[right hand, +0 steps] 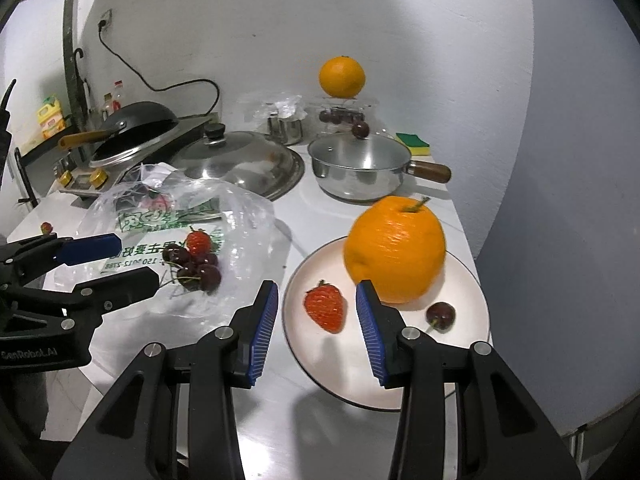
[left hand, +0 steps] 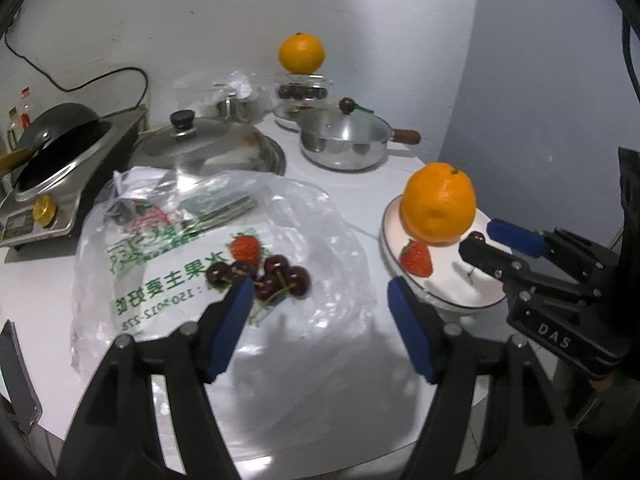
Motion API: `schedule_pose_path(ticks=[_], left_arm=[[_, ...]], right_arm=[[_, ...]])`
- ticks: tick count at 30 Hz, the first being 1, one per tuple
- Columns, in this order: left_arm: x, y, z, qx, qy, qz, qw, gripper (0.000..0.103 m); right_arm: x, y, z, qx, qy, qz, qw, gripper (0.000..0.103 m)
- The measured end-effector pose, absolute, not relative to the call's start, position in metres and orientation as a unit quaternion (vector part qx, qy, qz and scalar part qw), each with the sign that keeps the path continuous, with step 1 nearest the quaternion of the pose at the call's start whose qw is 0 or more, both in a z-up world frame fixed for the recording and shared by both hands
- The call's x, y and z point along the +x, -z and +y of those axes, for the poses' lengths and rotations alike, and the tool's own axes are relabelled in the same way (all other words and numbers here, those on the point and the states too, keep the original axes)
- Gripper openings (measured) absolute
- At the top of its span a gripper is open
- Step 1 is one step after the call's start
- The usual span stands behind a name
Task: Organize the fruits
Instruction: 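Move both tools back toward the cherries and strawberry on the bag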
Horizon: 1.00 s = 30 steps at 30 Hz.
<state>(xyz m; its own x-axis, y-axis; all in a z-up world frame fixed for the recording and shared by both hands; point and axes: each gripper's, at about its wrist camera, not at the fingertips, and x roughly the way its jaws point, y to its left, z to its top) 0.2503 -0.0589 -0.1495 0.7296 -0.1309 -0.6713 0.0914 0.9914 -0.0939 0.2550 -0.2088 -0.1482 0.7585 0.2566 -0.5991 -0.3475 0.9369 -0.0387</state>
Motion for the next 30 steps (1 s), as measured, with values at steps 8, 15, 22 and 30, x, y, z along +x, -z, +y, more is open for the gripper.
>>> schedule_pose_path(ticks=[8, 15, 22, 30], left_arm=[[0.240, 0.151, -0.031, -0.038, 0.041, 0.360, 0.931, 0.071], [0.233, 0.154, -0.006, -0.051, 0.025, 0.360, 0.931, 0.071], [0.230, 0.162, 0.016, -0.065, 0.014, 0.362, 0.930, 0.071], [0.230, 0.168, 0.030, -0.072, 0.003, 0.367, 0.927, 0.071]], right_arm=[[0.253, 0.148, -0.182, -0.085, -0.174, 0.306, 0.932, 0.043], [0.252, 0.150, -0.157, -0.096, -0.188, 0.308, 0.928, 0.043], [0.253, 0.154, -0.133, -0.108, -0.199, 0.313, 0.923, 0.043], [0.256, 0.162, -0.113, -0.110, -0.224, 0.320, 0.914, 0.043]])
